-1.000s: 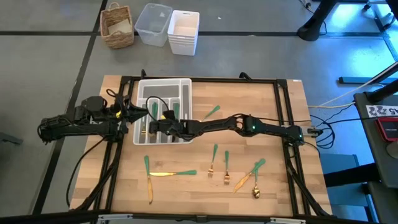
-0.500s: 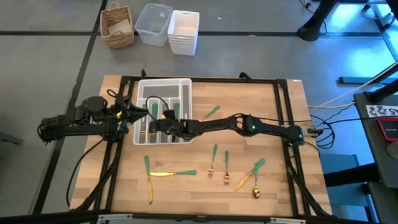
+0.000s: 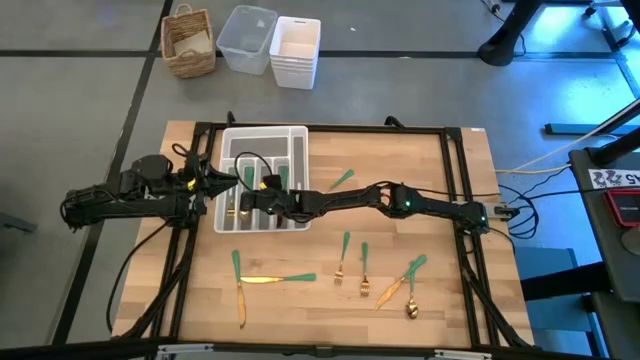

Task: Sort silverware
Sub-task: Put the green fork into the white silverware tray

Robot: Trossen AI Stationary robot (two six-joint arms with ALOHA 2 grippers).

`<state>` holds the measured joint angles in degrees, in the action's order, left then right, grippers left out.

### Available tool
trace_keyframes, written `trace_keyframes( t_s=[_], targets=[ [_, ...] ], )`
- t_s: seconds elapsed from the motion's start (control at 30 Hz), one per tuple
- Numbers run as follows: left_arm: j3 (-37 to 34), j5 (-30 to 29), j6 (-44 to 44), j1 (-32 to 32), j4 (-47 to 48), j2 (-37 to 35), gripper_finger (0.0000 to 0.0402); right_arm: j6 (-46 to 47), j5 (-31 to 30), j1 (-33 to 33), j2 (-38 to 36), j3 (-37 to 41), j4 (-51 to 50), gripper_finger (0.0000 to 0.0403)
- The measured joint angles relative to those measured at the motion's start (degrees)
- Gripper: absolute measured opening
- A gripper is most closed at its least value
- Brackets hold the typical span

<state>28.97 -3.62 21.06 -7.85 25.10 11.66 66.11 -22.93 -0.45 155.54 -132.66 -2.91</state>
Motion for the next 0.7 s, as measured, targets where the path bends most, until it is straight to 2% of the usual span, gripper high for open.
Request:
trace_keyframes(
  t_s=[0.3,0.53,0.7],
  targets=[
    [0.0,0.0,0.0,0.0,-0.1,0.0,0.0056,-5.9,2.7,-0.2,-1.7,-2.0,1.3,0.0081],
    [0.0,0.0,0.3,0.0,-0.7,0.0,0.0056,-11.4,6.4,-1.6,-6.7,-2.0,1.3,0.0081],
    [0.2,0.0,2.7,0.0,-2.2,0.0,0.0056,-13.3,17.9,-3.7,-10.6,-2.0,-6.3,0.0081]
  ],
)
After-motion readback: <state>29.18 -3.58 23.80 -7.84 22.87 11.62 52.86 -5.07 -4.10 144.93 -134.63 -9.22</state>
